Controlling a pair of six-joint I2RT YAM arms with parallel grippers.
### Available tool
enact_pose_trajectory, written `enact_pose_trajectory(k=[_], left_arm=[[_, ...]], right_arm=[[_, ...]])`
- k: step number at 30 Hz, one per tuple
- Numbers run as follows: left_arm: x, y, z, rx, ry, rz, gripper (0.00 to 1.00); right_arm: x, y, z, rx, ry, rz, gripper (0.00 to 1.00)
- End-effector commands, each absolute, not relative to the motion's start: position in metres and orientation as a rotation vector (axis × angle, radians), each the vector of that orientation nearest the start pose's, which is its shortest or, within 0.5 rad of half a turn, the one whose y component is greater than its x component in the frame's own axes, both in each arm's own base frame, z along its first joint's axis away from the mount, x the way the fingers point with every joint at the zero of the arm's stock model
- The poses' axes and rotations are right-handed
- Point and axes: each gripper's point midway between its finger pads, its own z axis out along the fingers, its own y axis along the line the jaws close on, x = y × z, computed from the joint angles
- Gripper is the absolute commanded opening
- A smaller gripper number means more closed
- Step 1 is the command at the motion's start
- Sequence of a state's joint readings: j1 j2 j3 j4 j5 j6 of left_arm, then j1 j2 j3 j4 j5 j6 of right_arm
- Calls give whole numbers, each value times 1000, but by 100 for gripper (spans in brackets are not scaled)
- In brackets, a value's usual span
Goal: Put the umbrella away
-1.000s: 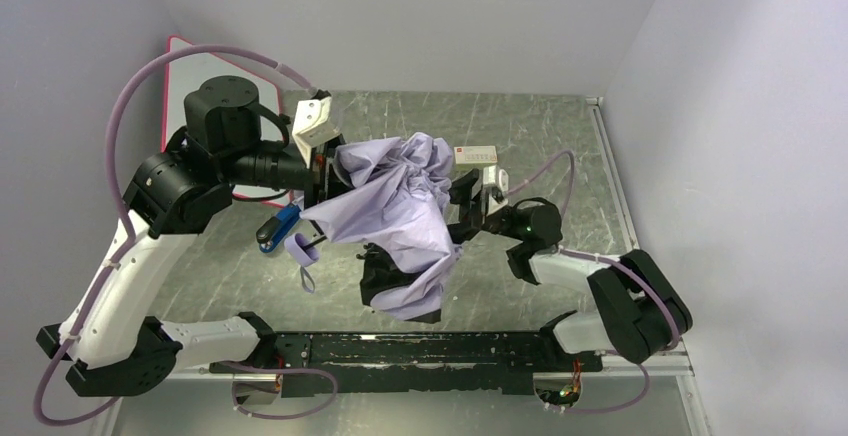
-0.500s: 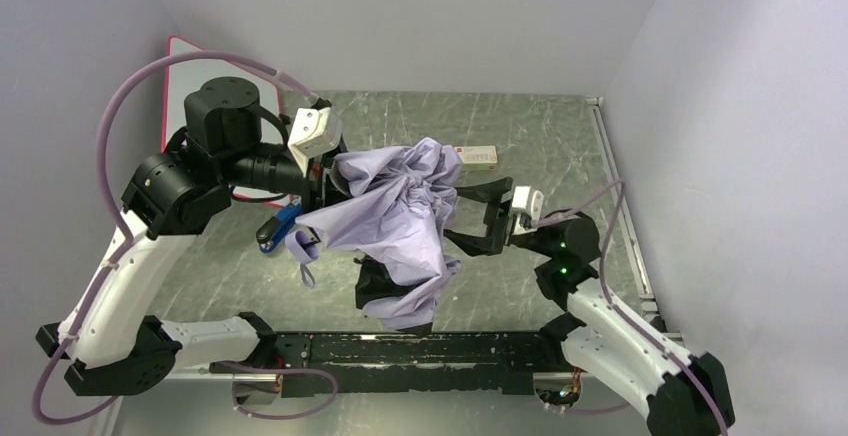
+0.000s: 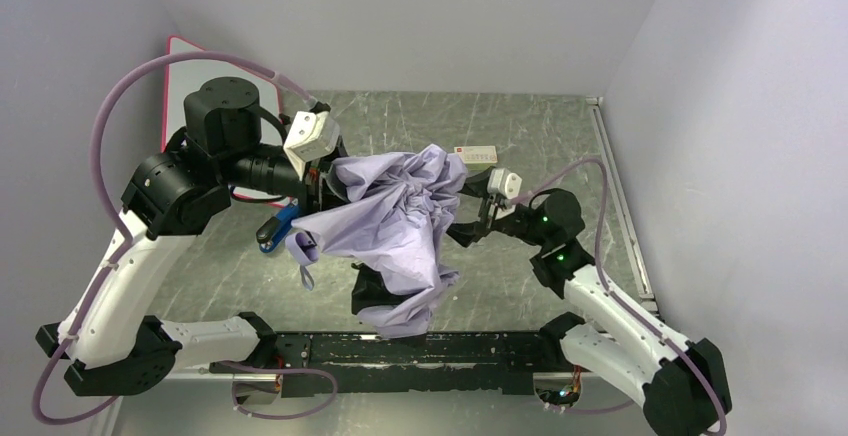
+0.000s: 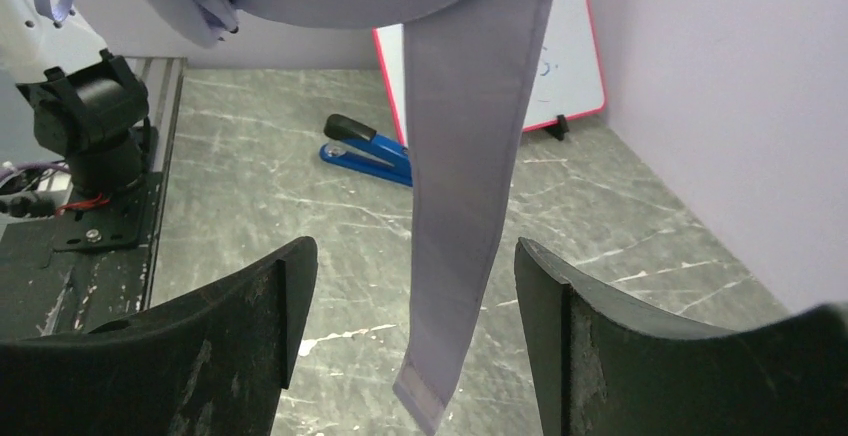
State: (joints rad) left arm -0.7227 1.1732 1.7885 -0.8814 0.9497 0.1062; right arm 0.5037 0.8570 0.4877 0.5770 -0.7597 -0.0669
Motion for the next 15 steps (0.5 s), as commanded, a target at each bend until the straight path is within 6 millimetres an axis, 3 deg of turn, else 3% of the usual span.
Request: enact_pose_trajectory(k=[1,7,13,15], left_arm=[[70,-261,481,1407,1210,-1322,5],[70,-260,480,1402,1215,-1311,5],[71,-258,482,1394,1213,-1288,5],[73,-259,482,1386,1213,-1279,5]], right_arm=[[209,259,293,-1065,1036,898,76],[210,261,294,-1083,1022,912,70],[199,256,284,-1073,1055,947,28],[200,253,281,-1027,1097,952,19]])
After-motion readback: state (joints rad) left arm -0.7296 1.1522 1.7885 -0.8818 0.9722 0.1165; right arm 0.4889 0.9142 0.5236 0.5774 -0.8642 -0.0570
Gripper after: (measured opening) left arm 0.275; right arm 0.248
